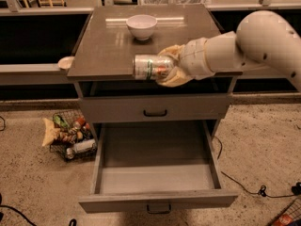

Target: Pick 7up can from middle drawer and place on counter

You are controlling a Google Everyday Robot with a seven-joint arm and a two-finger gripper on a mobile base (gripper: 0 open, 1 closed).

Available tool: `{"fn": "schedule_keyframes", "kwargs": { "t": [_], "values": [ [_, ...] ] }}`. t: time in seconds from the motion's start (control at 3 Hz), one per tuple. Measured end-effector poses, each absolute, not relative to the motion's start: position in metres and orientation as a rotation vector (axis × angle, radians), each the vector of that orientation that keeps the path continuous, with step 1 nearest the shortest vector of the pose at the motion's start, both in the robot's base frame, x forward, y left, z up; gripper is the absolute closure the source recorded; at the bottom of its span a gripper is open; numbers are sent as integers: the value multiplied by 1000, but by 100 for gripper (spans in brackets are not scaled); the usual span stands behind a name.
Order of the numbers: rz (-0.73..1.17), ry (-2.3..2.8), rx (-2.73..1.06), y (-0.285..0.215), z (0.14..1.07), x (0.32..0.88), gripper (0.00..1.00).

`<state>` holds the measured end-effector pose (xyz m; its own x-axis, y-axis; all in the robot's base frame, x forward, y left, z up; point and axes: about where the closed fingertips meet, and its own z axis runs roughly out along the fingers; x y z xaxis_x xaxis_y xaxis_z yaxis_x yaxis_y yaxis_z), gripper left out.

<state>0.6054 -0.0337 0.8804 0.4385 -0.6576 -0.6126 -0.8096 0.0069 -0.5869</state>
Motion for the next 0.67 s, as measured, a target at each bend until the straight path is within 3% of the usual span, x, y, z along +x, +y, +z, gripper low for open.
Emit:
{"fn": "schedule_keyframes", "kwargs": {
  "t": [0.67],
  "values": [
    [189, 1288, -1688, -35, 893, 614, 100]
  ]
}}
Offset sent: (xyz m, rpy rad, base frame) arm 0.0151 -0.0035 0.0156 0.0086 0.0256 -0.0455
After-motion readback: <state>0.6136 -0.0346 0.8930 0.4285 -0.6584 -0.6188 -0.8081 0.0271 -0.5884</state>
